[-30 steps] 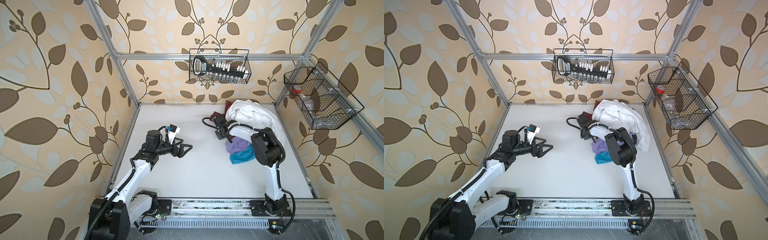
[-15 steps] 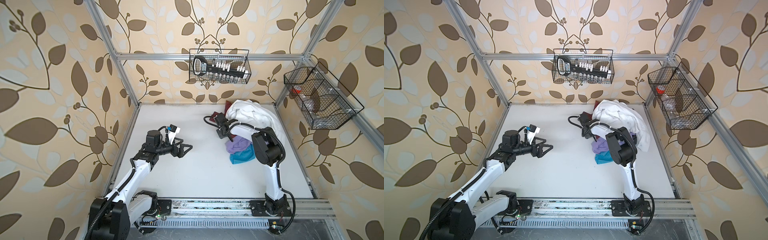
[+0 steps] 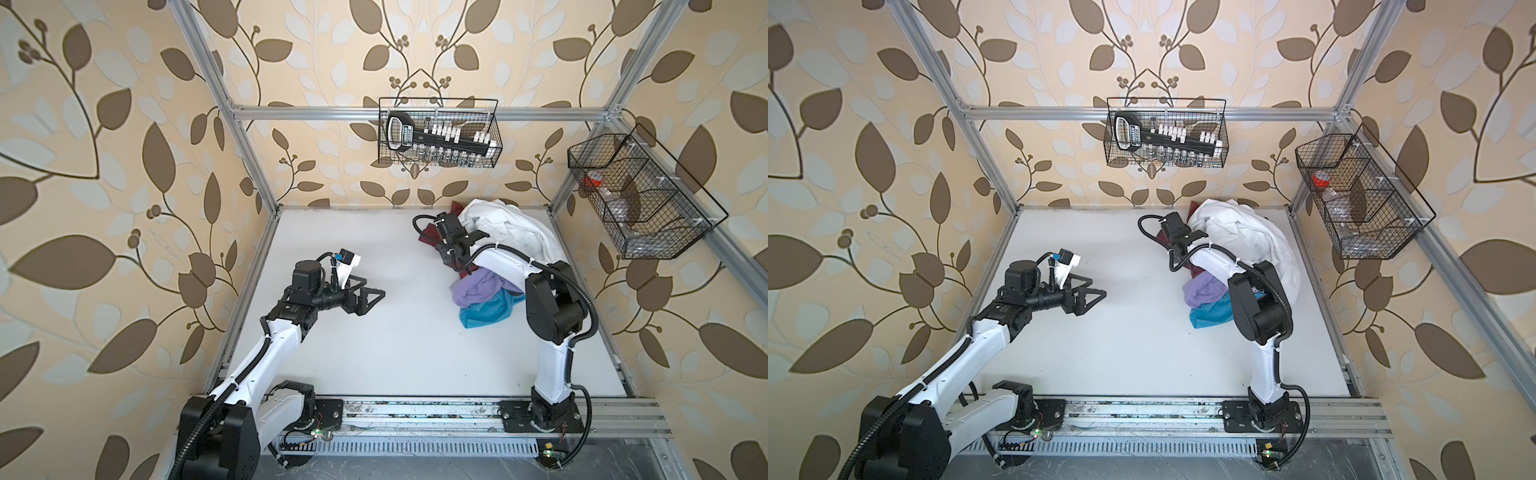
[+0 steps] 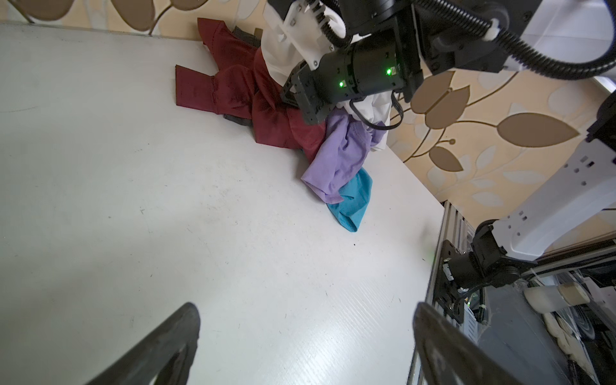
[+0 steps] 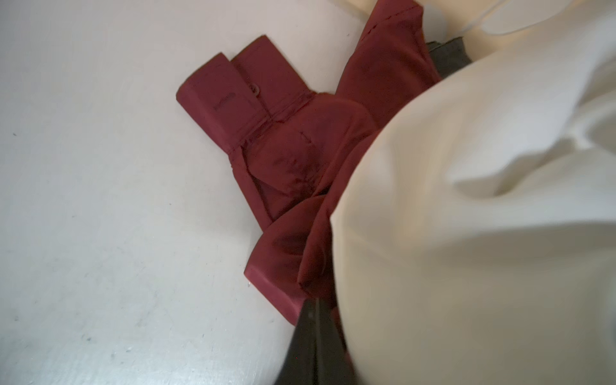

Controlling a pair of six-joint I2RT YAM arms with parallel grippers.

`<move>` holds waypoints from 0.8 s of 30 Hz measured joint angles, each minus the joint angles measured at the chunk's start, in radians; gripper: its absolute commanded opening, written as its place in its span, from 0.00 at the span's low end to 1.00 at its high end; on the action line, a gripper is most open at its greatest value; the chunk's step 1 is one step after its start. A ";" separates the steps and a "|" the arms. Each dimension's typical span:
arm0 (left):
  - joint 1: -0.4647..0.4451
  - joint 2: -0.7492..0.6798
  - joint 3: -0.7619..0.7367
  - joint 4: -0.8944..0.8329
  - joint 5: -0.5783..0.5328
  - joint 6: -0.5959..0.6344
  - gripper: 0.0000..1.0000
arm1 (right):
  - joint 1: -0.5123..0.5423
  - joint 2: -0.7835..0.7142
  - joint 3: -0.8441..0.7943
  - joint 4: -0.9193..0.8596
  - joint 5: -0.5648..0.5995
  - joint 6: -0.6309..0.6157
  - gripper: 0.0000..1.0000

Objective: Pick out a specific cloth from the pile
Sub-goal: 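Lower the right gripper onto the maroon shirt edge and close on it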

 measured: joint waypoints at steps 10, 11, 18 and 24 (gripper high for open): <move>0.000 -0.002 0.000 -0.001 -0.002 0.000 0.99 | 0.000 0.031 0.000 -0.006 0.031 -0.013 0.13; 0.000 -0.003 0.000 -0.002 -0.002 0.000 0.99 | 0.000 0.049 0.000 -0.010 0.037 -0.013 0.19; 0.000 -0.006 0.000 -0.008 -0.002 0.001 0.99 | 0.001 0.119 0.000 -0.041 0.053 -0.022 0.62; 0.000 -0.006 0.000 -0.008 -0.002 0.001 0.99 | 0.002 0.119 0.000 -0.040 0.053 -0.032 0.79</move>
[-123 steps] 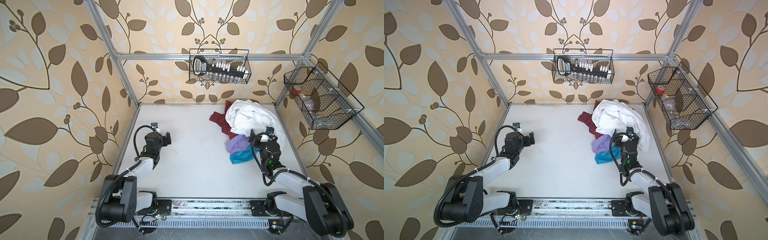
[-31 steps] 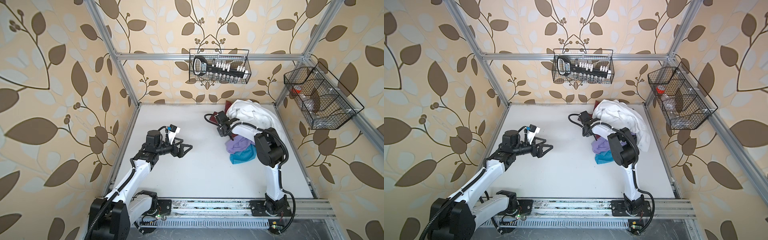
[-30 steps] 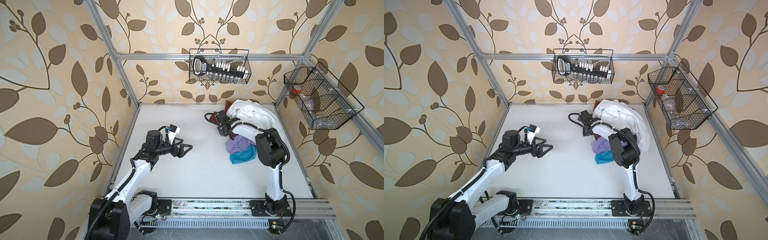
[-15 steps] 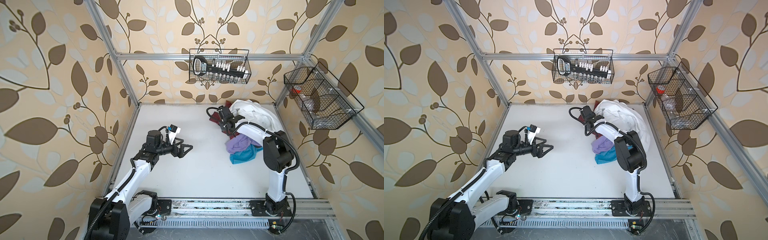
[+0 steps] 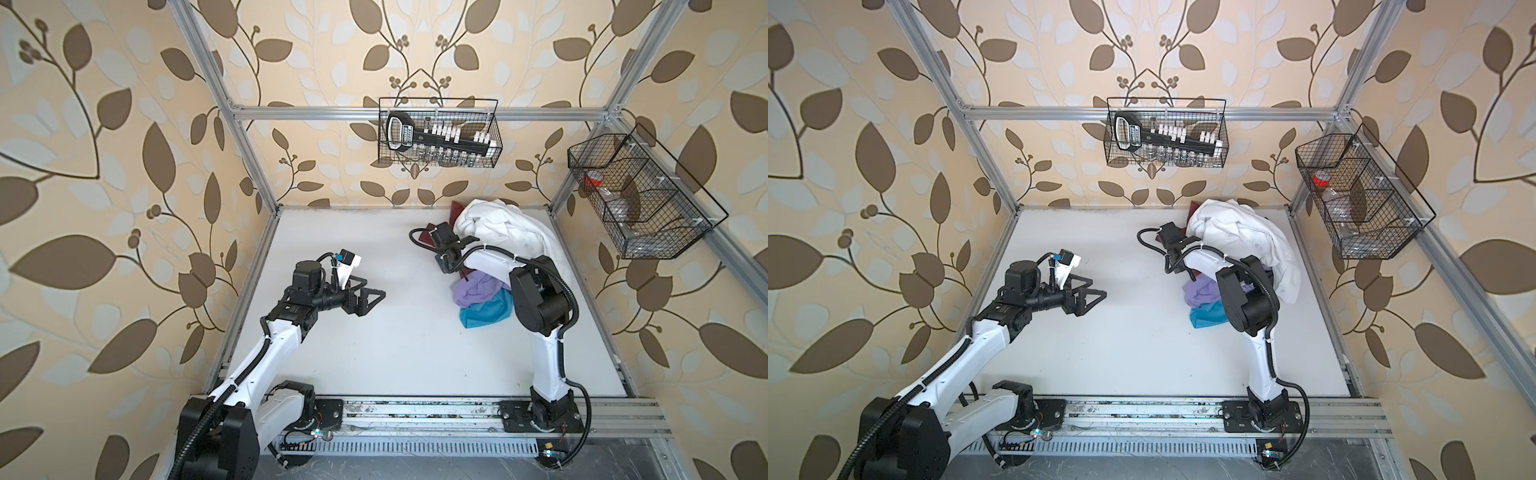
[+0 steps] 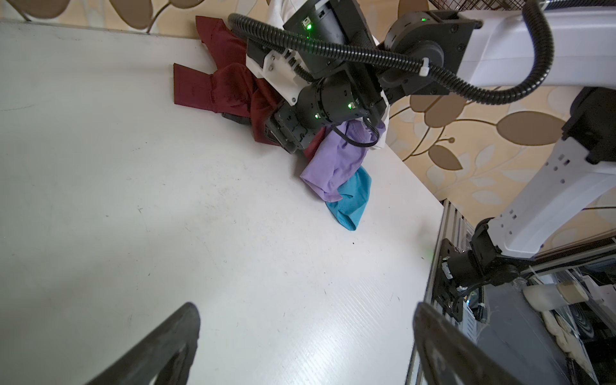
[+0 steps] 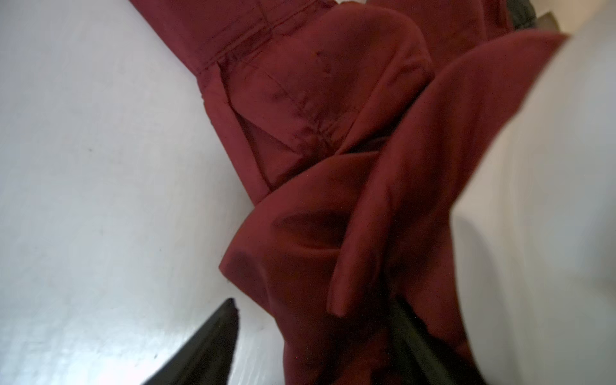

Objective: Pick out a specific cloth from the pile
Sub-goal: 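Lower the right gripper onto the maroon shirt edge and close on it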

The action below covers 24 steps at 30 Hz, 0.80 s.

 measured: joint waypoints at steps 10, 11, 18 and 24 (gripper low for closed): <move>0.000 0.000 0.000 0.000 0.000 0.000 0.99 | -0.013 0.036 -0.001 0.014 0.008 -0.005 0.45; 0.000 0.000 0.000 0.000 0.000 0.000 0.99 | -0.019 0.042 -0.001 0.018 0.012 -0.010 0.37; 0.000 0.000 0.000 0.000 0.000 0.001 0.99 | -0.040 0.051 -0.001 0.034 0.029 -0.010 0.00; -0.006 0.000 0.000 0.000 -0.001 0.002 0.99 | -0.038 0.014 -0.010 0.033 0.032 -0.010 0.00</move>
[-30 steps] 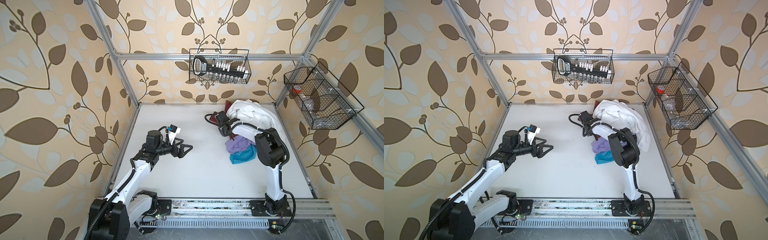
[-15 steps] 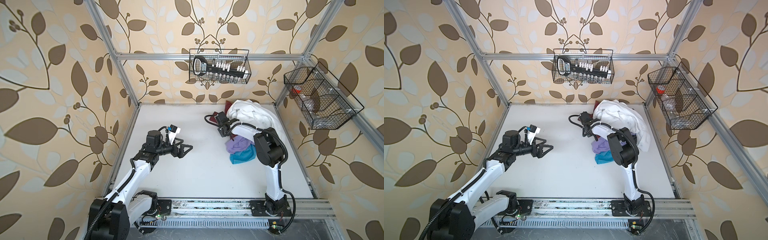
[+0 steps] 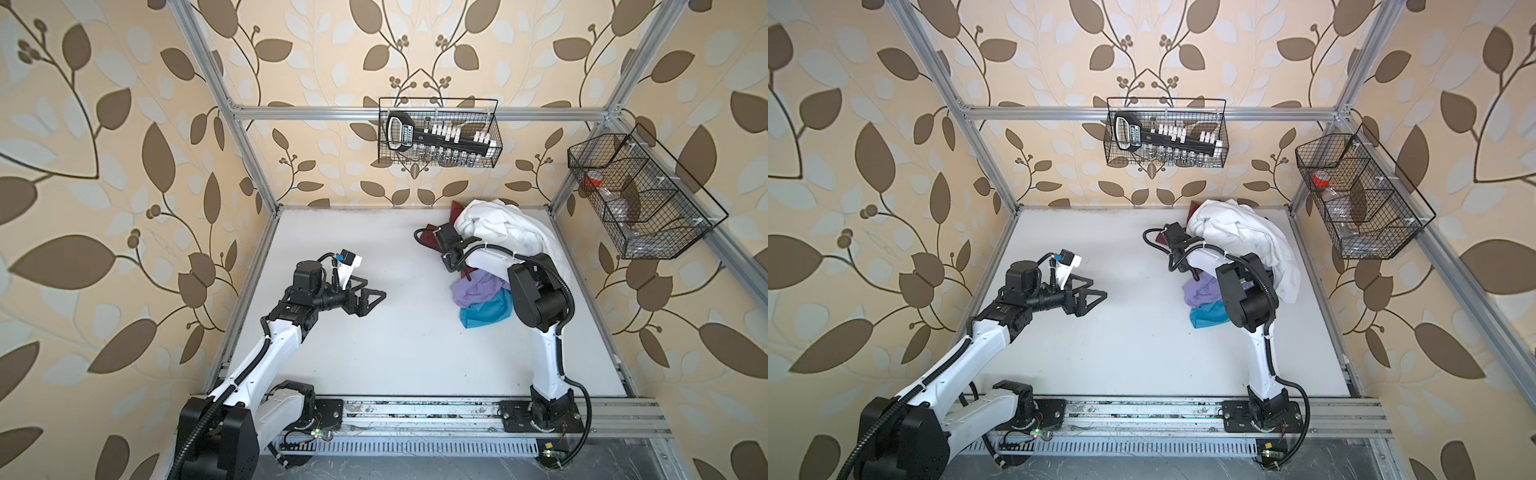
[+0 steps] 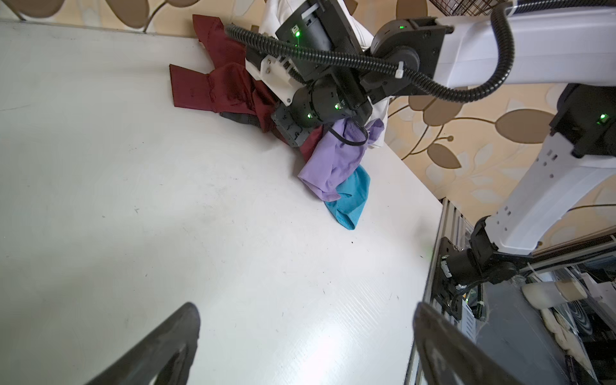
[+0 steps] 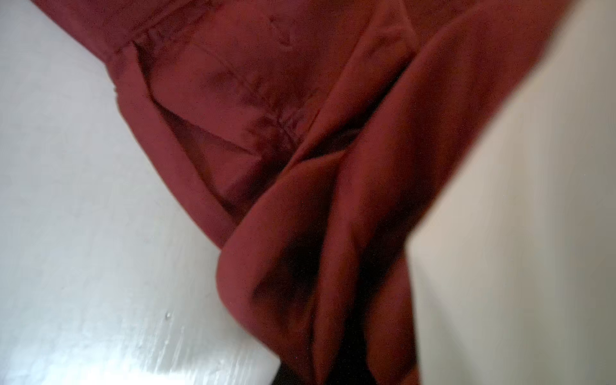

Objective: Pick out a specific cloth from the pile
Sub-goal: 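Lift the maroon shirt high out of the pile with the right gripper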

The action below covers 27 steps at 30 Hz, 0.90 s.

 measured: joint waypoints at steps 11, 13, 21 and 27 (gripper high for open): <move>0.000 -0.011 0.000 0.000 -0.001 0.005 0.99 | 0.012 -0.257 -0.002 0.002 0.039 -0.026 0.00; 0.000 -0.013 0.000 0.000 -0.001 0.005 0.99 | 0.012 -0.271 0.006 0.002 0.050 -0.034 0.00; 0.000 -0.016 0.000 0.000 -0.001 0.005 0.99 | 0.017 -0.280 0.054 -0.002 0.093 -0.081 0.00; 0.000 -0.018 0.000 0.001 -0.002 0.005 0.99 | 0.023 -0.289 0.160 0.019 0.126 -0.132 0.00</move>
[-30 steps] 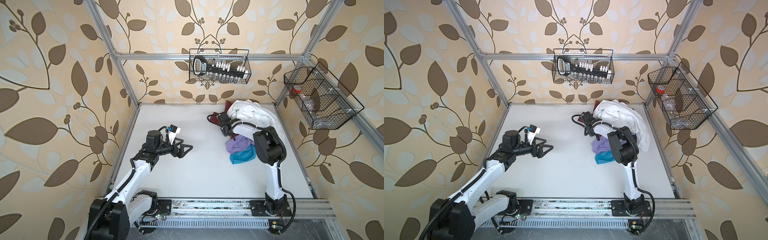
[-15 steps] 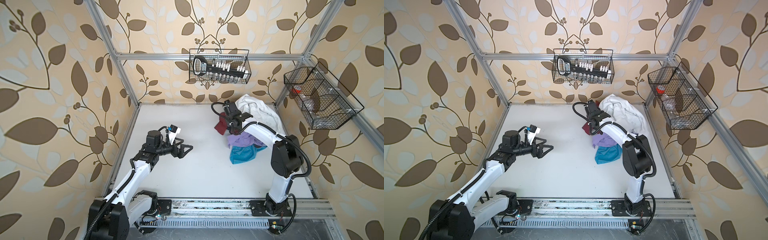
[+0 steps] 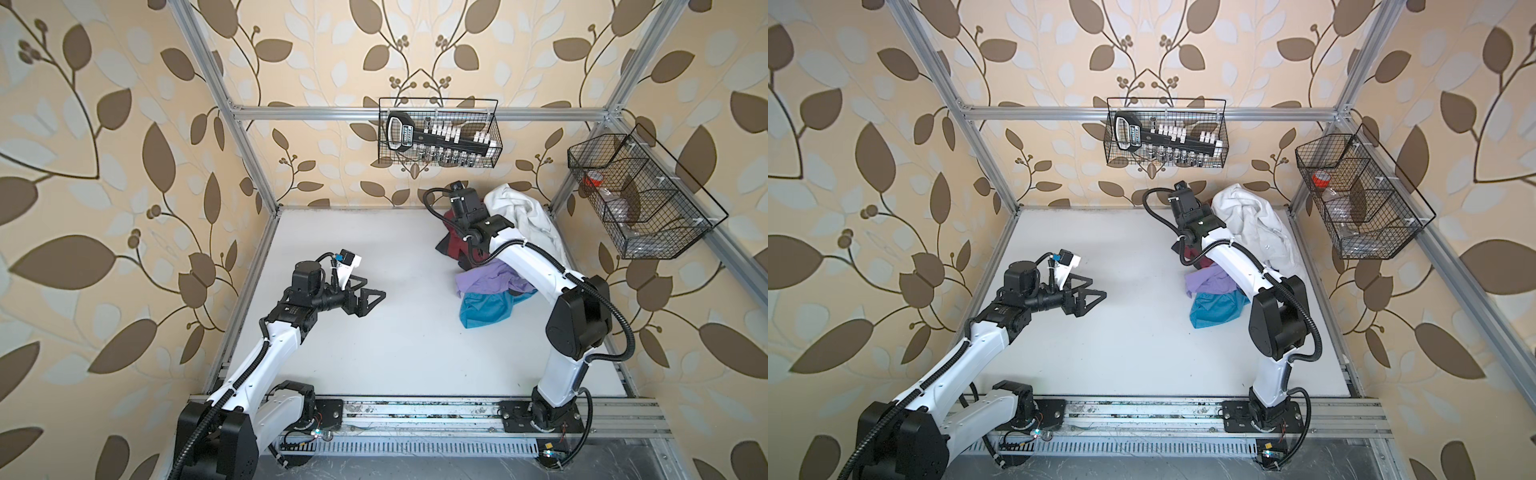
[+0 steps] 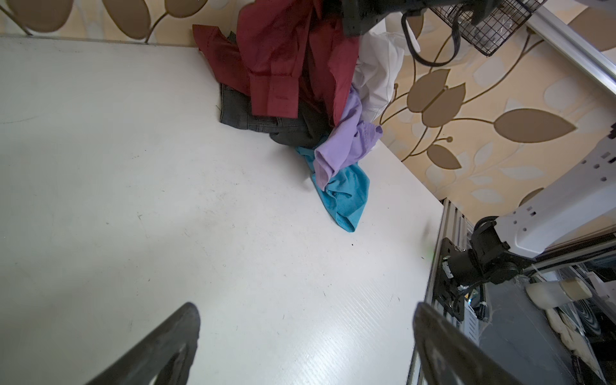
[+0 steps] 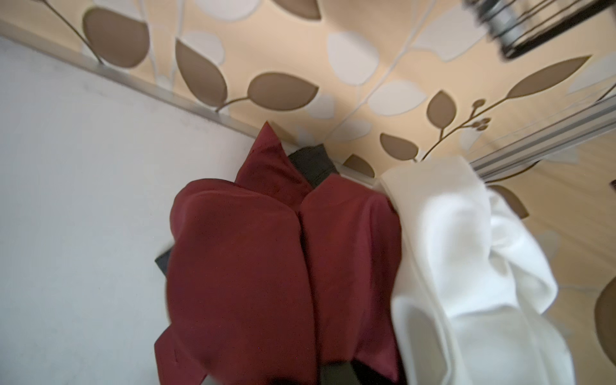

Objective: Pick out a specific cloth from the pile
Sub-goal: 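Lift the maroon shirt high out of the pile with the right gripper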

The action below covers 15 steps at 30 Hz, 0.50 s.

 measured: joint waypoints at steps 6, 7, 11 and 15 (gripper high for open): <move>0.000 0.000 0.000 0.000 0.000 0.000 0.99 | 0.006 -0.004 0.124 0.044 0.026 -0.055 0.00; 0.000 0.000 0.000 0.000 0.000 0.000 0.99 | 0.007 -0.004 0.137 0.053 0.029 -0.064 0.00; 0.000 0.000 0.000 0.000 0.000 0.000 0.99 | 0.017 -0.004 0.174 0.093 0.032 -0.101 0.00; 0.000 0.000 0.000 0.000 0.000 0.000 0.99 | 0.034 -0.004 0.211 0.120 0.024 -0.129 0.00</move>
